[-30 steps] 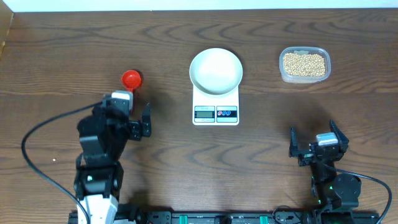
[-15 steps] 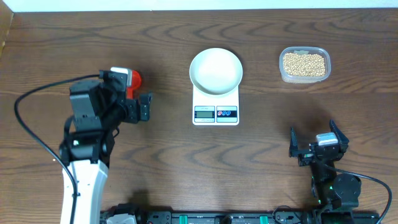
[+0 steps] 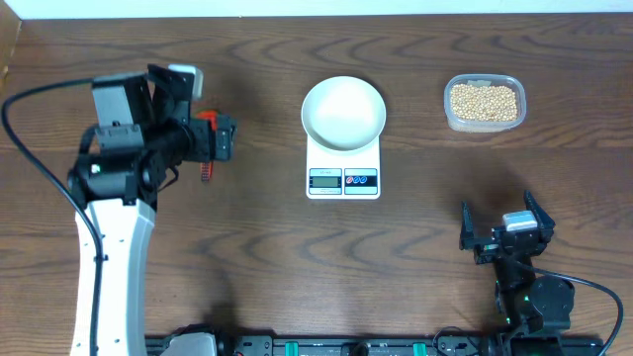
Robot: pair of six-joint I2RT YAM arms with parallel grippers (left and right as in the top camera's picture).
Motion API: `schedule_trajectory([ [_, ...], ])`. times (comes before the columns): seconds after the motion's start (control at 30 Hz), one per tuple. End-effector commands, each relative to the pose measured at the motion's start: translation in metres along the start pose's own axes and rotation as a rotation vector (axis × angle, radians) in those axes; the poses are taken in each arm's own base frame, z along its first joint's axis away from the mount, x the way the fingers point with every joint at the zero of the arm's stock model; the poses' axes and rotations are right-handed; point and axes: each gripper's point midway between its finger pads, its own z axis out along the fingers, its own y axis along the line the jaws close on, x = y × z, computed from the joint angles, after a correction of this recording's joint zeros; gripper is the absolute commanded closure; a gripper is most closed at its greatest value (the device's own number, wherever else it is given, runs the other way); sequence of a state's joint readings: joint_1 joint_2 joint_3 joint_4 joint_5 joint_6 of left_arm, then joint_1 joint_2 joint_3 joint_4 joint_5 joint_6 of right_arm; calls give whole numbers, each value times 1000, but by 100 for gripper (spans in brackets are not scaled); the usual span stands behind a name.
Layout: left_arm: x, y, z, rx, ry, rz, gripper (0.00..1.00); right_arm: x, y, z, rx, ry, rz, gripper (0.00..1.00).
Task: Scoop item into bowl and weigh 50g on scale
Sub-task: 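Reach the left gripper to the red scoop handle and grasp it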
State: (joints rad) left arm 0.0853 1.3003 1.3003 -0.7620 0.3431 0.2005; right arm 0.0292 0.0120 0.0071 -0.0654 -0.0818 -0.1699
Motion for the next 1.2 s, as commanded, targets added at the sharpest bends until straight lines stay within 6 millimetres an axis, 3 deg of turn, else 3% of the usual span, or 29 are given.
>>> schedule_trajectory([
  [0.0, -16, 0, -2, 15, 5, 5, 3, 0, 3, 0, -12, -4, 0, 1],
  [0.3, -34, 3, 6, 102, 85, -1, 3, 0, 3, 0, -12, -4, 0, 1],
  [0.63, -33, 49, 42, 74, 160, -69, 3, 0, 3, 0, -12, -4, 0, 1],
  [0.97, -25, 55, 63, 81, 195, -79, 3, 0, 3, 0, -12, -4, 0, 1],
  [1.17, 0, 75, 92, 28, 298, -75, 3, 0, 3, 0, -12, -4, 0, 1],
])
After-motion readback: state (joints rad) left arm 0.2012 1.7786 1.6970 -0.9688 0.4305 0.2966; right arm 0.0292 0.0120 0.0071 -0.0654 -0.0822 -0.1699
